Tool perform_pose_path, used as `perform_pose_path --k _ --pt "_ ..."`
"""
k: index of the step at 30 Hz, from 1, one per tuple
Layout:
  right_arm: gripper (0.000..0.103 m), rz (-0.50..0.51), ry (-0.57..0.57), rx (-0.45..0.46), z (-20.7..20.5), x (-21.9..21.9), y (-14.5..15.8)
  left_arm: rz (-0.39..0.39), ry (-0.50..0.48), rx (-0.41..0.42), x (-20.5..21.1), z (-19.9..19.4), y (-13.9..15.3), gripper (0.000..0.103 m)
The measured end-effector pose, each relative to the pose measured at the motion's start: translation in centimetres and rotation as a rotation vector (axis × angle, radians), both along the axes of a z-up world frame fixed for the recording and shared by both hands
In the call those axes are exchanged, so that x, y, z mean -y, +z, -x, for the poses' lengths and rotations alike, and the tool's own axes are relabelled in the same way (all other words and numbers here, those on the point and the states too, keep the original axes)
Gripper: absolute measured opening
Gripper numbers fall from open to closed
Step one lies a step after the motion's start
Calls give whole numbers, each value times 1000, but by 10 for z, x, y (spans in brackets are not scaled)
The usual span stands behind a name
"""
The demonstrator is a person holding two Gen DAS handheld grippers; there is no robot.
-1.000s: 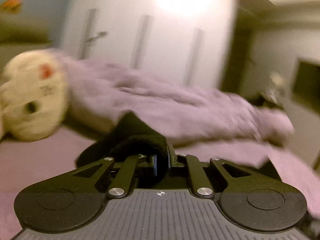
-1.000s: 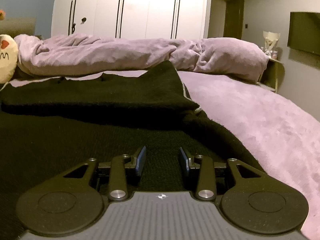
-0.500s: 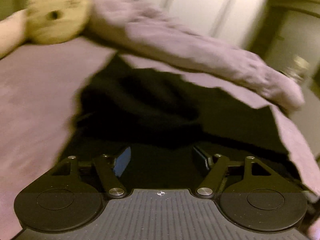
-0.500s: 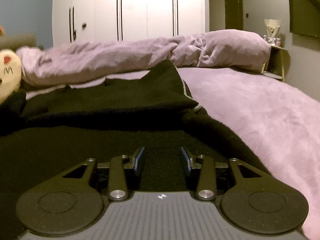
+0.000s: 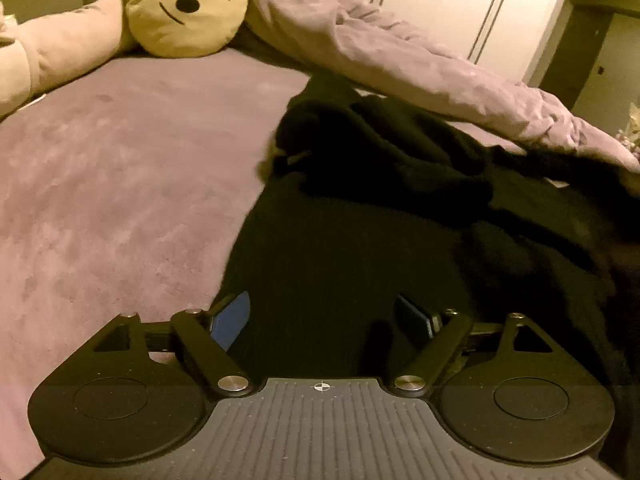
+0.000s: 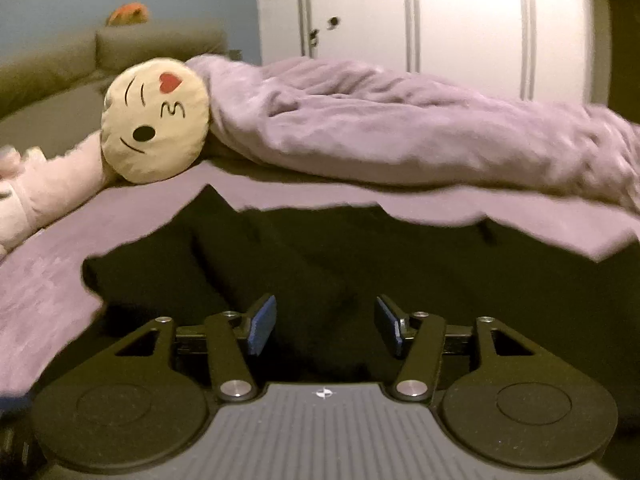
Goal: Fold small clothes
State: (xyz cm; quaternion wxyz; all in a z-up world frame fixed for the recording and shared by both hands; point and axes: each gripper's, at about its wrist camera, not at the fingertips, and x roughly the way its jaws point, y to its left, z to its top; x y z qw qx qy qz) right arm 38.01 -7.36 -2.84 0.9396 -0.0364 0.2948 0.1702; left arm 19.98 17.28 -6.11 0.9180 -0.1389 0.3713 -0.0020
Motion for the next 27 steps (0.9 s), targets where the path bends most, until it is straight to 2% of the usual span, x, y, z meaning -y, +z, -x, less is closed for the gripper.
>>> perform_pose_path --k 2,5,7,8,9,12,16,17,18,19,20,21,23,25,27 --pt "60 33 20 -31 -27 -24 0 1 -17 11 -2 4 -1 86" --pt "61 72 20 -127 -64 -48 -10 4 -34 25 -2 5 -3 86" --pt "58 45 48 -189 -79 -56 -14 8 -42 30 -2 8 -4 86" --pt "40 36 61 -195 -80 -59 -15 7 -45 32 -2 8 -4 86" --pt "10 38 71 -185 -80 -60 -14 7 -46 35 -2 9 -4 86" --pt "11 8 17 -106 -67 -47 -2 23 -38 32 -5 9 -2 86" --pt "11 -115 -174 99 -23 14 29 61 -16 27 -12 9 0 86" --pt "14 -141 -237 147 -8 35 32 65 -11 25 -12 9 0 86" --pt "25 -163 -287 171 3 53 31 68 -4 21 -11 8 0 86" --pt "30 -182 -315 172 11 70 26 65 4 15 -10 7 1 86" --pt "40 -183 -331 149 14 85 18 58 9 9 -8 6 3 86" --pt "43 -173 -353 103 17 99 7 51 9 5 -5 4 5 86" --pt "43 -188 -410 -24 17 128 -18 41 6 6 -1 0 10 87" --pt "43 -305 -457 -91 22 156 -36 24 -2 16 2 -6 16 87" --pt "43 -435 -476 -105 28 177 -43 -14 -3 36 5 -14 23 88"
